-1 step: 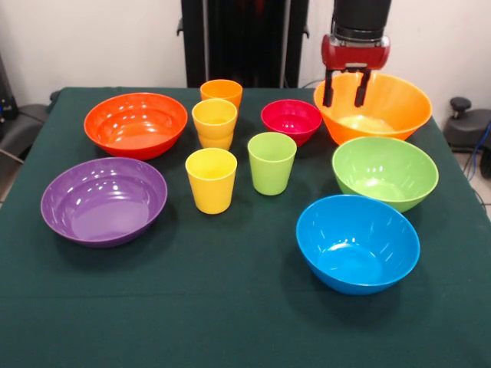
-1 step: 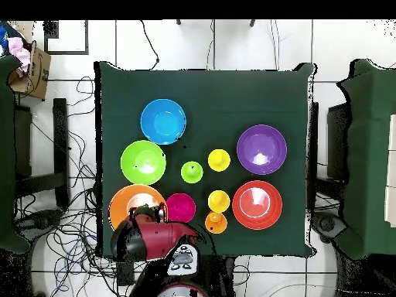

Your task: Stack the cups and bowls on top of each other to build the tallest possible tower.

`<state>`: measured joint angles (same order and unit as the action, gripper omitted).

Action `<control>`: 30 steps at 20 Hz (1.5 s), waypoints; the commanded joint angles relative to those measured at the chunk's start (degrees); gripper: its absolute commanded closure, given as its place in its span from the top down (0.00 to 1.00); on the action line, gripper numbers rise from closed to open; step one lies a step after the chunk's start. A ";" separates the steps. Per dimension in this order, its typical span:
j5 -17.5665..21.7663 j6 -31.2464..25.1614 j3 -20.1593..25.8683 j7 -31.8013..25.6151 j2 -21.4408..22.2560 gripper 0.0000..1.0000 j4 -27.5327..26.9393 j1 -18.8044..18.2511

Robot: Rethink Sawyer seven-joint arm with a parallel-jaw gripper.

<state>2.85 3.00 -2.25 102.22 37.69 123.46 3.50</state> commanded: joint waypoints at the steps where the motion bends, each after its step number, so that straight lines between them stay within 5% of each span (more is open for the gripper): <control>1: -4.20 0.10 3.00 15.09 -1.42 1.00 5.53 3.15; 8: -4.27 -0.58 1.52 18.21 0.54 1.00 6.61 5.18; 17: -11.73 -0.21 -4.43 30.58 3.88 1.00 12.97 12.98; 24: -10.66 1.28 -5.59 32.93 4.44 1.00 14.87 12.77; 30: -8.74 6.27 -4.62 35.09 0.13 1.00 13.80 10.25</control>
<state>-5.04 3.62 -9.38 125.95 42.10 136.76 15.37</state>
